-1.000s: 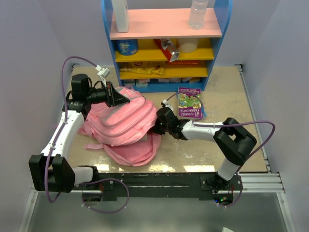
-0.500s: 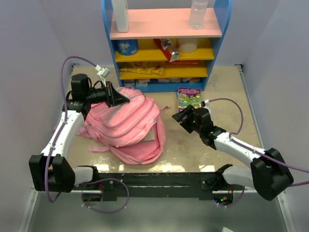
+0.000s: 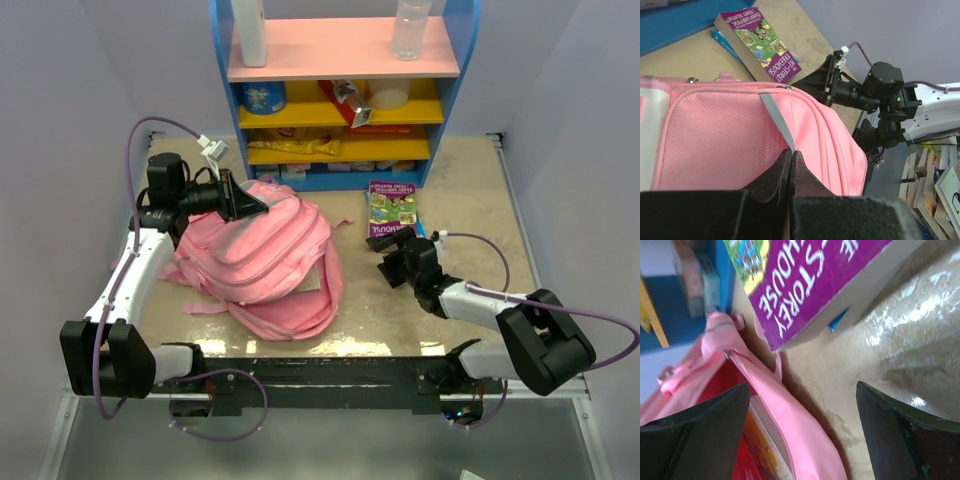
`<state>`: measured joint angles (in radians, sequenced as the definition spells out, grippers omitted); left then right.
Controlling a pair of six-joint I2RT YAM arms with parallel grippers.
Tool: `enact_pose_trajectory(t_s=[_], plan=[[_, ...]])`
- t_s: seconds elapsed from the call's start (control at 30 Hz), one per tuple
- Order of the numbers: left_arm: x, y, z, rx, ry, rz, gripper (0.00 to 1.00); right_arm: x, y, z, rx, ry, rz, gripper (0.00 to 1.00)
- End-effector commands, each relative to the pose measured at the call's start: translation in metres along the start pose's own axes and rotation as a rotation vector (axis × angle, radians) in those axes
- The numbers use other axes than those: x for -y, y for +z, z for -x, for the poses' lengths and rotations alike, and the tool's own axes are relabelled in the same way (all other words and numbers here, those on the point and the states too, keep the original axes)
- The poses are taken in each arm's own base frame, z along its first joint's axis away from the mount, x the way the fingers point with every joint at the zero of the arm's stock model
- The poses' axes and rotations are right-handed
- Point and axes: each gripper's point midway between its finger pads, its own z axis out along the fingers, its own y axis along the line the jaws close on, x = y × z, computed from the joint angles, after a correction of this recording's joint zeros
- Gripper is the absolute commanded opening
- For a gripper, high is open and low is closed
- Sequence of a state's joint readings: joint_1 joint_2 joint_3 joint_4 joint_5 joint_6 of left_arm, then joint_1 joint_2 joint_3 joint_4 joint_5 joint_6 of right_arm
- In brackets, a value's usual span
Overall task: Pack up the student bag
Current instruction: Pick up the book from the center of the board.
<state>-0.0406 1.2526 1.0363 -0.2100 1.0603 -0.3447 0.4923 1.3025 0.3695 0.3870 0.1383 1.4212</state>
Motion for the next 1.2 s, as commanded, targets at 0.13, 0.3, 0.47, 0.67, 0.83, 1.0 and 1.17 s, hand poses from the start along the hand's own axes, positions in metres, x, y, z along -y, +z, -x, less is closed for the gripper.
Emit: enact_pose_trajectory(t_s=[0.13, 0.3, 0.47, 0.67, 0.83, 1.0, 1.17], plan=[[0.025, -0.006, 0.022, 0.049, 0.136, -0.086, 0.0, -0.035, 0.012, 0.038, 0.209, 0.129, 0.089, 0.9], [0.025, -0.005, 0.019, 0.042, 0.129, -0.091, 0.0, -0.029, 0.026, 0.029, 0.209, 0.137, 0.047, 0.88], [0.025, -0.006, 0.017, 0.035, 0.135, -0.093, 0.0, -0.03, 0.036, 0.018, 0.206, 0.152, 0.039, 0.87], [0.024, -0.006, 0.014, 0.027, 0.132, -0.092, 0.0, -0.029, 0.043, 0.026, 0.267, 0.156, 0.016, 0.85], [0.02, -0.008, 0.01, 0.017, 0.13, -0.087, 0.0, -0.021, 0.038, 0.031, 0.29, 0.164, 0.006, 0.85], [0.02, -0.008, 0.007, 0.012, 0.121, -0.094, 0.0, -0.02, 0.04, 0.031, 0.298, 0.158, 0.0, 0.85], [0.02, -0.009, 0.005, 0.007, 0.119, -0.093, 0.0, -0.017, 0.046, 0.035, 0.315, 0.187, -0.008, 0.83]])
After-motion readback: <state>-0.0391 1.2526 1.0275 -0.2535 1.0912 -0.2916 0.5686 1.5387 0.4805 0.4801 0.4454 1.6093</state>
